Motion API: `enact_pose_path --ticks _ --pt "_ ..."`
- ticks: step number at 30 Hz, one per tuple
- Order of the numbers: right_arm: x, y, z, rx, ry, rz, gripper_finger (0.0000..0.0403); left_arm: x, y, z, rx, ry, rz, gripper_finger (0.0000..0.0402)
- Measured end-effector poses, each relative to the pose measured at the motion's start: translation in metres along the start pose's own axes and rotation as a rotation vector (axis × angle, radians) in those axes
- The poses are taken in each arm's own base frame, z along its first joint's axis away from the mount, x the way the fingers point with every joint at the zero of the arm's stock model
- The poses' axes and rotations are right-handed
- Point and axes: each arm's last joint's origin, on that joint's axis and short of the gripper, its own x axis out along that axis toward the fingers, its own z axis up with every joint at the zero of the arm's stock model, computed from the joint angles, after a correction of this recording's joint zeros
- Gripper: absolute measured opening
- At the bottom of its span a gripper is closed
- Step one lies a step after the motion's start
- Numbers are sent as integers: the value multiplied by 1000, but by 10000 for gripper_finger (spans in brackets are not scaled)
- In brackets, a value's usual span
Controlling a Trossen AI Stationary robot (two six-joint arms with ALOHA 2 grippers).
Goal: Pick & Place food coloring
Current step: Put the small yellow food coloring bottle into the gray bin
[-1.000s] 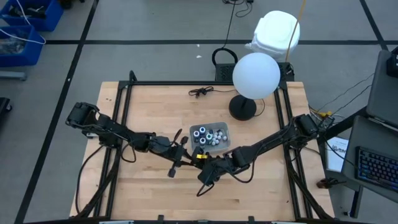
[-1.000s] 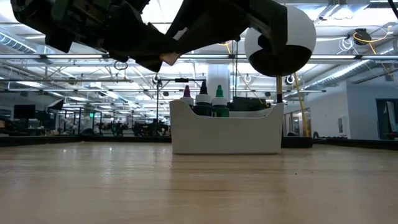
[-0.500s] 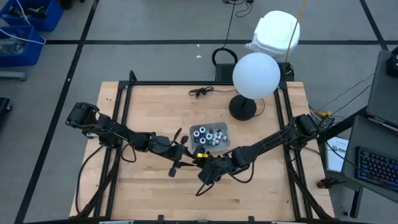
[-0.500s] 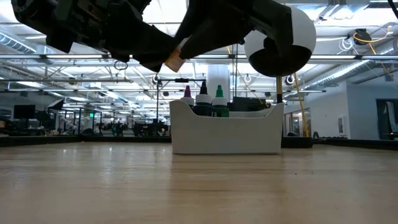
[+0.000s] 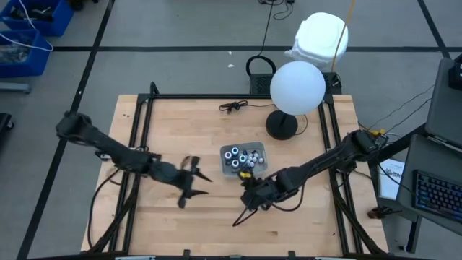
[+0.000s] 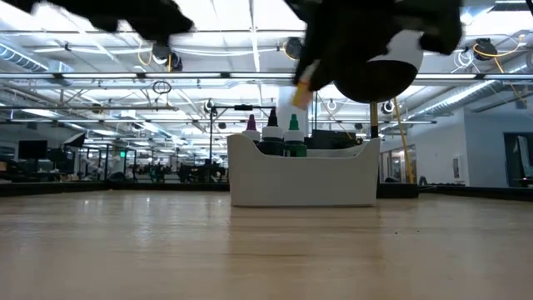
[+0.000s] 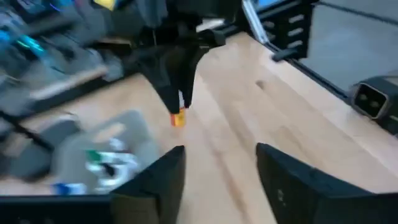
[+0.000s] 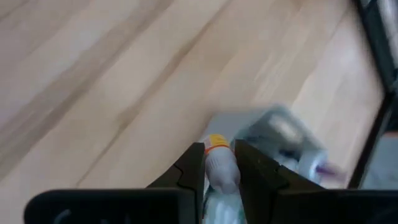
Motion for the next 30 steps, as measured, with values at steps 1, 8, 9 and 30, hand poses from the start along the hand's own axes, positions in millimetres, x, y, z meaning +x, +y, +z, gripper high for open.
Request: enact_pose_path --ticks 1,8,9,30 --pt "-5 -2 -4 15 20 9 60 -9 -1 4 20 -2 23 188" --pt "-40 -40 -35 194 52 -12 60 -51 -3 -17 46 -52 66 53" --pt "-42 -45 -40 215 56 -3 60 -53 -4 -26 42 -66 60 32" --pt "-3 -78 -96 564 171 234 61 -60 -14 -101 44 -156 62 36"
